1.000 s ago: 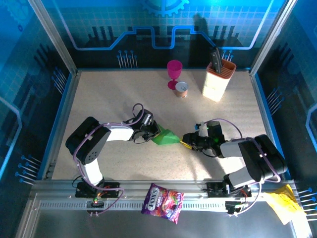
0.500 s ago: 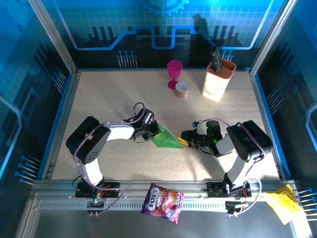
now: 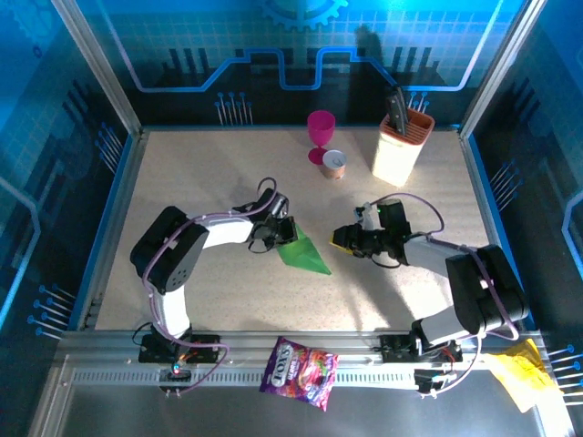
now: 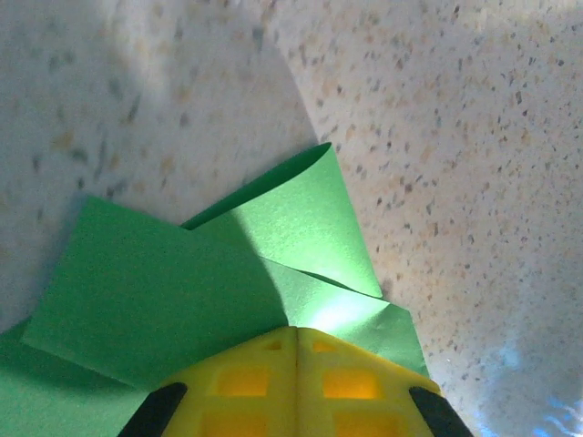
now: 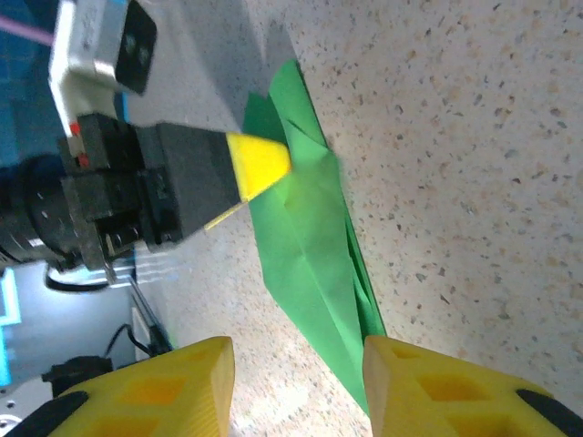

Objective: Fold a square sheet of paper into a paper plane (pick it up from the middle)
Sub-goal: Turn over the paper at the center of the table.

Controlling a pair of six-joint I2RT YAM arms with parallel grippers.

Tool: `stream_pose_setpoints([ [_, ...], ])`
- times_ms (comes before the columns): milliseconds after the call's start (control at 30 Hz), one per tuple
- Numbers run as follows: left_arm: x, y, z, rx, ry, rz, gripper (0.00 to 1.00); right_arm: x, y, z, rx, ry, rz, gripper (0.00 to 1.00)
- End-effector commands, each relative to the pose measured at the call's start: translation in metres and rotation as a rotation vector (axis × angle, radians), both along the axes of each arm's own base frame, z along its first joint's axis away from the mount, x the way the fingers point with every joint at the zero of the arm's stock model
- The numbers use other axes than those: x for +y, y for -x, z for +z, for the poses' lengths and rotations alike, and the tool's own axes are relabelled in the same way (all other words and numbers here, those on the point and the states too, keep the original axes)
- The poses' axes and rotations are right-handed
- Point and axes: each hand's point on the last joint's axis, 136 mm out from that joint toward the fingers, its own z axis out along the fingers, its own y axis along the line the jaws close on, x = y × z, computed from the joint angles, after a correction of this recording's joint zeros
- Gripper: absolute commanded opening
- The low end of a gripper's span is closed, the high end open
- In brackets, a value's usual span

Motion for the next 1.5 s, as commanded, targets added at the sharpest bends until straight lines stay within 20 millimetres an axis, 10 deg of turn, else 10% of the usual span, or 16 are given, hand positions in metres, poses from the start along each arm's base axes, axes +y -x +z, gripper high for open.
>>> stream_pose_setpoints([
  [0,0.007,0.004,-0.01,0.025,-0.086,-0.146,0.0,-0.01,0.042,-0.029,0.175,0.097,0.081,0.42],
  [467,-0.003,0.003,-0.014,0.039,-0.053,-0.191,0.0,0.019,0.08,-0.04,0.252,0.131,0.203,0.4],
  [1467,-0.001,0.012,-0.025,0.063,-0.028,-0.183,0.0,0.05,0.044,-0.04,0.24,0.118,0.173,0.34],
])
